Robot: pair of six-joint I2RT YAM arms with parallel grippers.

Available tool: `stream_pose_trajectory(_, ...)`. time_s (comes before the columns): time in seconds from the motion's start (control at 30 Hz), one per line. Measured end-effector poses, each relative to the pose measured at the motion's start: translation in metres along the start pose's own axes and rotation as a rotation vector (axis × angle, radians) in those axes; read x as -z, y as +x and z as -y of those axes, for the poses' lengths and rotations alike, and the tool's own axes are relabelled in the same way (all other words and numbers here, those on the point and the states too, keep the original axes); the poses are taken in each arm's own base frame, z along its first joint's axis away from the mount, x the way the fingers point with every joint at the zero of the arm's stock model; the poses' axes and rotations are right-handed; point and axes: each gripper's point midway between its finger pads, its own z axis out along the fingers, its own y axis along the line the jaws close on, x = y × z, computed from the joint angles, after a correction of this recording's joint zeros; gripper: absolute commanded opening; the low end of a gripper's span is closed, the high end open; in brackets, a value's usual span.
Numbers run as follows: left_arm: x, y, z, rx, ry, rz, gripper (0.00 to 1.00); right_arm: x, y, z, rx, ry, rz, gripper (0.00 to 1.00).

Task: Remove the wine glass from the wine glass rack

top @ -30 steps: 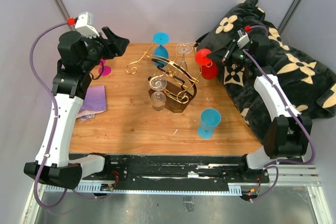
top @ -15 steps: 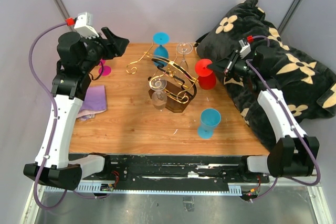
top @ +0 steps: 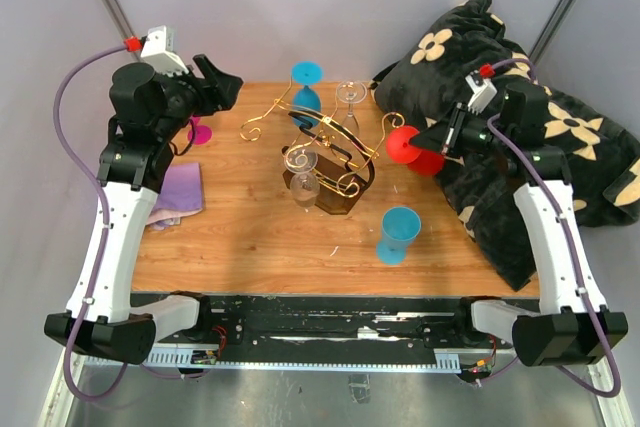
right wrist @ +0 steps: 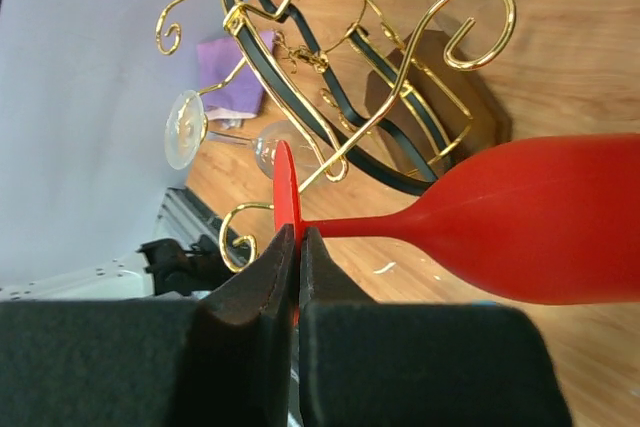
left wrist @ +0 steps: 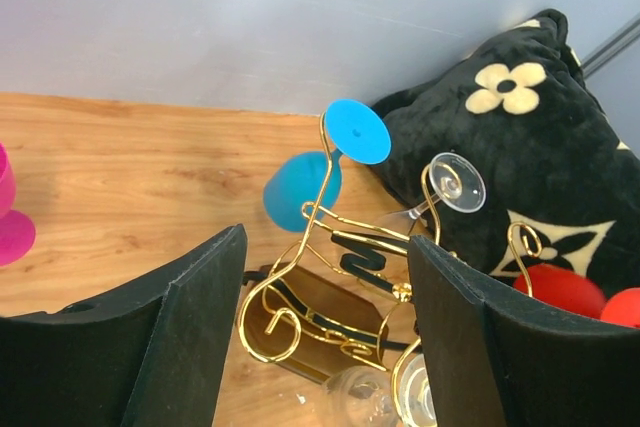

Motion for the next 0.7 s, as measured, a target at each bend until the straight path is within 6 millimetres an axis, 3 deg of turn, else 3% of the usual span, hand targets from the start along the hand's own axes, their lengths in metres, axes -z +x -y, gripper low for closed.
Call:
stream_pose_trajectory(0.17,0.001,0.006,-0.005,-0.009,-0.027,-0.029,0.71,0.030,-0.006,-0.009,0.138,0.116,0.021,0.01)
stream_pose_trajectory(0.33,0.000,0.017,-0.012,-0.006,-0.055,-0.079,0.71,0.063,0.006,-0.029,0.331,0.239,0.035,0.01)
stream_pose_trajectory(0.57,0.007,0.023,-0.019,-0.012,-0.099,-0.108,0.72,0.079,0.075,-0.099,0.792,0.107,-0.059,0.01)
stream_pose_trajectory(0.7,0.015,0.015,-0.020,-0.031,-0.120,-0.097,0.73,0.067,0.111,-0.130,1.090,0.088,-0.106,0.01)
